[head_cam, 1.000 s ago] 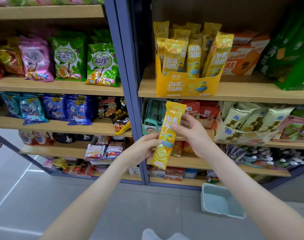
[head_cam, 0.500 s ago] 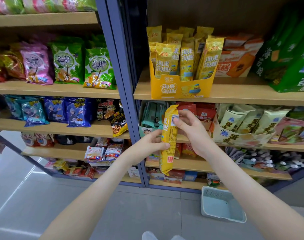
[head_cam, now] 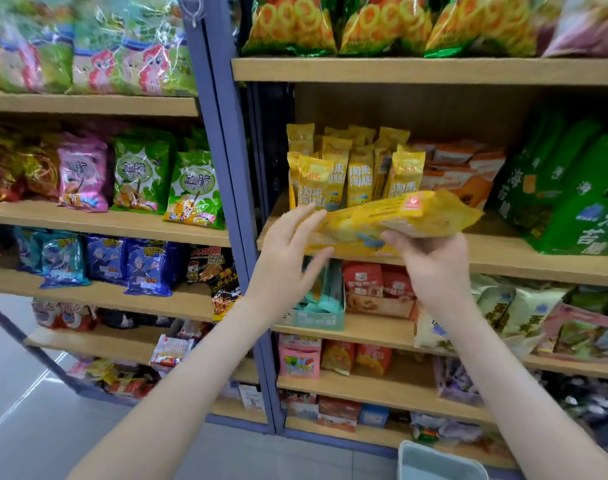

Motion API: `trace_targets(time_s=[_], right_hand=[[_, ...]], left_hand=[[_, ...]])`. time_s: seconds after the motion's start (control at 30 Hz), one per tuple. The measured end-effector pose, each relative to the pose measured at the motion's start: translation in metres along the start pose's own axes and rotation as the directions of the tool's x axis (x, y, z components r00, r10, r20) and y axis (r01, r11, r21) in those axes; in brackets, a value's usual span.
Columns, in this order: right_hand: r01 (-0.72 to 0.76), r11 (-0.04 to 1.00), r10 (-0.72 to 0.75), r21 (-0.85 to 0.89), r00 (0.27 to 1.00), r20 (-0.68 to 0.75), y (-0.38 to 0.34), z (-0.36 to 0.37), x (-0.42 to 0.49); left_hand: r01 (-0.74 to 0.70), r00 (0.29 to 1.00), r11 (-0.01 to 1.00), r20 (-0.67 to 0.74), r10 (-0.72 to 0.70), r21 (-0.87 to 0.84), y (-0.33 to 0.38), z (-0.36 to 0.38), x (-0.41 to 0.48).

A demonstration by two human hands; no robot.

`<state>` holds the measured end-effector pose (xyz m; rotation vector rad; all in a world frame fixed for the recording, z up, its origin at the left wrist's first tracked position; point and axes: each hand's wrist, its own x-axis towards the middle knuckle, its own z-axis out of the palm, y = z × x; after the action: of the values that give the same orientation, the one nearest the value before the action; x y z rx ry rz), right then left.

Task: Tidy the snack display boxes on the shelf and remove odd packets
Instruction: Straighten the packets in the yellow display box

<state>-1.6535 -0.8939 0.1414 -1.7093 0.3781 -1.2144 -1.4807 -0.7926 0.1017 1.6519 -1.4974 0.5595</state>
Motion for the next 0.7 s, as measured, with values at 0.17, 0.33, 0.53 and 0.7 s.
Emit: trace_targets(time_s=[0.17,0.33,0.53,0.7], right_hand=[[0.224,0.97,-0.231,-0.094,0.97,-0.072,-0.009,0.0,0.031],[0.159,0.967,-0.179,-0.198,0.98,-0.091,0.019,0.019,0.062],[0.179,0.927,-0.16,-0.33,0.984,0.084,0.035,0.049,0.079],[0.221,0.832,-0.064,-0.509,0.949,0.308,0.051,0.07,0.078]], left_hand=[[-0.124,0.964,0.948,-0.193,0.185,0.292,-0.02,0.009,0.047],[-0.149,0.987,0.884,0.009,0.162,0.443,-0.052,0.022,0.074],[-0.216,0.976,0.899,0.048,0.214,0.38,-0.083,0.024,0.076],[-0.249,0.957,0.941,-0.091,0.275,0.228,-0.092,0.032,0.078]])
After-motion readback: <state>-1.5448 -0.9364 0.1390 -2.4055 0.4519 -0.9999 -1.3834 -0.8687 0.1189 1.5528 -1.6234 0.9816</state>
